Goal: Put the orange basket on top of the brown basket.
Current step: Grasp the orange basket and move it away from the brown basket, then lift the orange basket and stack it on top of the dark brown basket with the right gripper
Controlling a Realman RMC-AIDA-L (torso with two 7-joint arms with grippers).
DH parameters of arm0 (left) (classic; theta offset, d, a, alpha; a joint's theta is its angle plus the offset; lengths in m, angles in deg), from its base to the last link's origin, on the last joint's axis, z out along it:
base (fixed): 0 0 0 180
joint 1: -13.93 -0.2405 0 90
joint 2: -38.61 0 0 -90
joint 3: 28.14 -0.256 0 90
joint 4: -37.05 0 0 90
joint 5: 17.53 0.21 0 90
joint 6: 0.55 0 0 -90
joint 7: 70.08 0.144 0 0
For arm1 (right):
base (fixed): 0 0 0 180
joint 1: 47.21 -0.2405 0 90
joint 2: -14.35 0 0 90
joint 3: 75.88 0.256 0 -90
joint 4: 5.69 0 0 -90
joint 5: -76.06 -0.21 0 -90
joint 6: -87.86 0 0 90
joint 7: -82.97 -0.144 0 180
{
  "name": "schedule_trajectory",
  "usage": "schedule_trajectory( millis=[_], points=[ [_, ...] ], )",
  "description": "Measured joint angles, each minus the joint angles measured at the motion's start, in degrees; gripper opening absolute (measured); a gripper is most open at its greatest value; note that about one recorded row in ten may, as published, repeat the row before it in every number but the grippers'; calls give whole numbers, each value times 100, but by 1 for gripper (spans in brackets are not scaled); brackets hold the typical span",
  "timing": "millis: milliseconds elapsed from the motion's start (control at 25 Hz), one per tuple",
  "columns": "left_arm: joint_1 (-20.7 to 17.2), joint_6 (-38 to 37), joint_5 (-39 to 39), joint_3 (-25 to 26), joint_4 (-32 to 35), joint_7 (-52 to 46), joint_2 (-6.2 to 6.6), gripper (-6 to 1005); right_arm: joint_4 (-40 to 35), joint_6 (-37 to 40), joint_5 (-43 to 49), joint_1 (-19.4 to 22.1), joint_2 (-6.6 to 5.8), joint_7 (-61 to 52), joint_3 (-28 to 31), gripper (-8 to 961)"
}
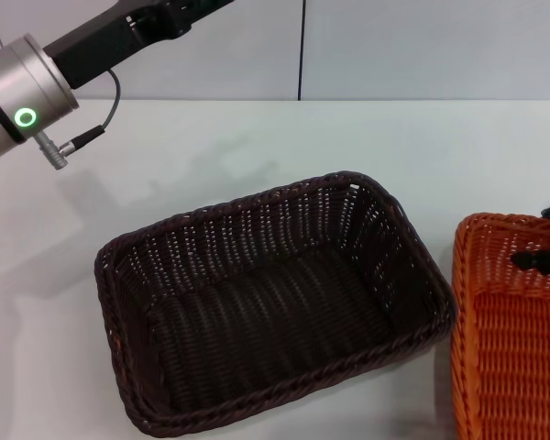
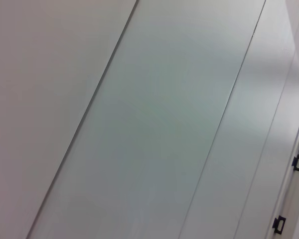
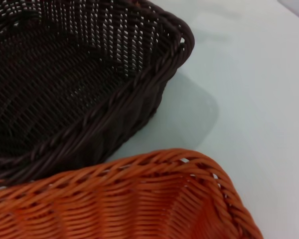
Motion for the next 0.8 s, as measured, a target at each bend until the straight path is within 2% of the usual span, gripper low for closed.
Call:
schedule_trajectory(
  millis=[120, 240, 280, 320, 400, 480, 520, 680, 800],
  points=[
    [-28, 0, -3, 4, 0, 0, 4, 859, -7, 22, 0, 41, -38, -21, 11, 482],
    [-33, 1, -4, 4, 11, 0, 5, 859, -8, 108, 6, 90, -153, -77, 39, 412],
    [-34, 2, -4, 3, 28, 0, 5, 859, -10, 222, 8, 133, -279, -157, 80, 389],
    [-34, 1, -5, 3, 41, 0, 5, 859, -10, 222, 8, 133, -279, -157, 80, 357],
    [-42, 1, -9, 6, 73, 0, 5, 859, -10, 391, 12, 173, -445, -239, 132, 293],
    [-49, 1, -9, 9, 90, 0, 6, 859, 0, 673, 34, 258, -701, -353, 200, 251],
    [-54, 2, -9, 10, 105, 0, 5, 859, 0, 673, 34, 258, -701, -353, 200, 241],
    [-84, 1, -9, 12, 138, 8, 6, 859, -2, 1241, 252, 417, -1006, -482, 452, 198],
    [-98, 1, -17, 24, 146, 44, 5, 859, -31, 1396, 438, 484, -1050, -489, 674, 159]
  ],
)
